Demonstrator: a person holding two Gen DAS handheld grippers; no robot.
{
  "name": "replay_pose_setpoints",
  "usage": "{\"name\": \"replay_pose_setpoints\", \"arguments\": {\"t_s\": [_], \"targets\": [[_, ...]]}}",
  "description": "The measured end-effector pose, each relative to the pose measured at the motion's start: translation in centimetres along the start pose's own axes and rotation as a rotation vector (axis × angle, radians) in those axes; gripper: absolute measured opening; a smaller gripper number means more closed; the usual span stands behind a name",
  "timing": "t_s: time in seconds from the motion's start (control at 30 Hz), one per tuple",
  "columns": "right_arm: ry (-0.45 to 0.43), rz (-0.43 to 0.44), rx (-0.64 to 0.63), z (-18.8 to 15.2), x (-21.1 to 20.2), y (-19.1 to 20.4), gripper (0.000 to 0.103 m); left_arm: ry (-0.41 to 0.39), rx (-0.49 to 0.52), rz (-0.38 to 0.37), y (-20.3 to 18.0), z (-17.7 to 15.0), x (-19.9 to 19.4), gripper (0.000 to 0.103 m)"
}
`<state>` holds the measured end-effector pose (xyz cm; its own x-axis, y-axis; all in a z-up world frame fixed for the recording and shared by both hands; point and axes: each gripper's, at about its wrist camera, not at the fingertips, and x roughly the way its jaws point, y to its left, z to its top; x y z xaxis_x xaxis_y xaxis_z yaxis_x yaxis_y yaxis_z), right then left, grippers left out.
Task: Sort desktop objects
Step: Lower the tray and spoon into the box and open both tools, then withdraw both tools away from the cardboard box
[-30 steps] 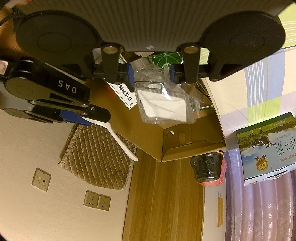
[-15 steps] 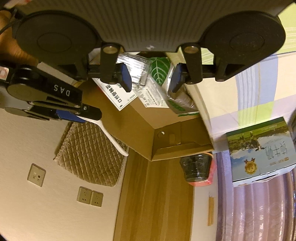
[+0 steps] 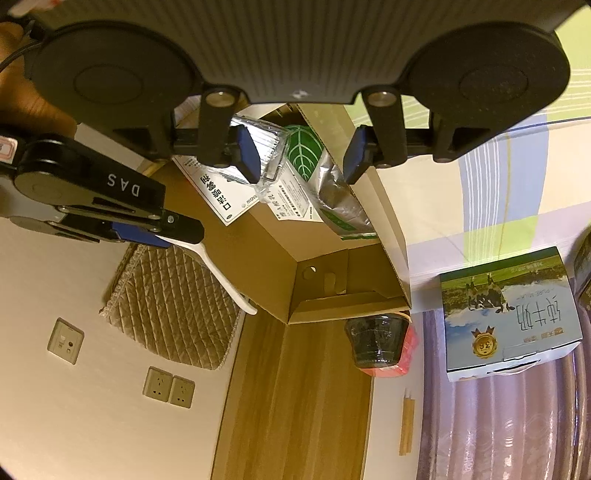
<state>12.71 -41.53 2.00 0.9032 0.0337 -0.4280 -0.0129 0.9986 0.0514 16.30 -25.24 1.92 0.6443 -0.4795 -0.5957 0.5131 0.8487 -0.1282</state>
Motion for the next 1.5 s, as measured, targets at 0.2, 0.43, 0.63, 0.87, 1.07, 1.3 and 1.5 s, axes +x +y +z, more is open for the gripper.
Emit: {"name": "replay_pose_setpoints", "arguments": {"t_s": [0.2,0.43,0.63,0.87,1.07,1.3,1.5], "targets": [[0.023,0.015,-0.008,0.1,0.8,0.3,0.034,-0.002,-0.014,-0.002,0.4,0.0,-0.2,0.045],[0.039,-0.020,0.059,-0.8,-0.6,-1.1,0.049,0.005,-0.042,-0.005,1.1,-0.6,-0.8,0.053],[0.072,-0.054,0.135,-1.5,-3.8,-2.2,0.075,0.014,-0.083,0.006,1.5,-1.8,-2.6,0.073],[0.094,-0.049,0.177,-1.3,-8.9,-2.1,0.098,0.018,-0.151,0.042,1.5,-3.6,-6.0,0.097],[0.126,-0.038,0.151,-0.7,-12.3,-1.4,0.101,-0.002,-0.184,0.063,0.7,-4.1,-9.0,0.102],[0.152,-0.034,0.146,0.0,-15.2,-0.7,0.101,0.023,-0.203,0.061,-0.4,-4.6,-11.3,0.102],[0.182,-0.034,0.160,-0.1,-16.6,-0.2,0.101,0.047,-0.213,0.054,-1.6,-5.1,-12.7,0.102]]}}
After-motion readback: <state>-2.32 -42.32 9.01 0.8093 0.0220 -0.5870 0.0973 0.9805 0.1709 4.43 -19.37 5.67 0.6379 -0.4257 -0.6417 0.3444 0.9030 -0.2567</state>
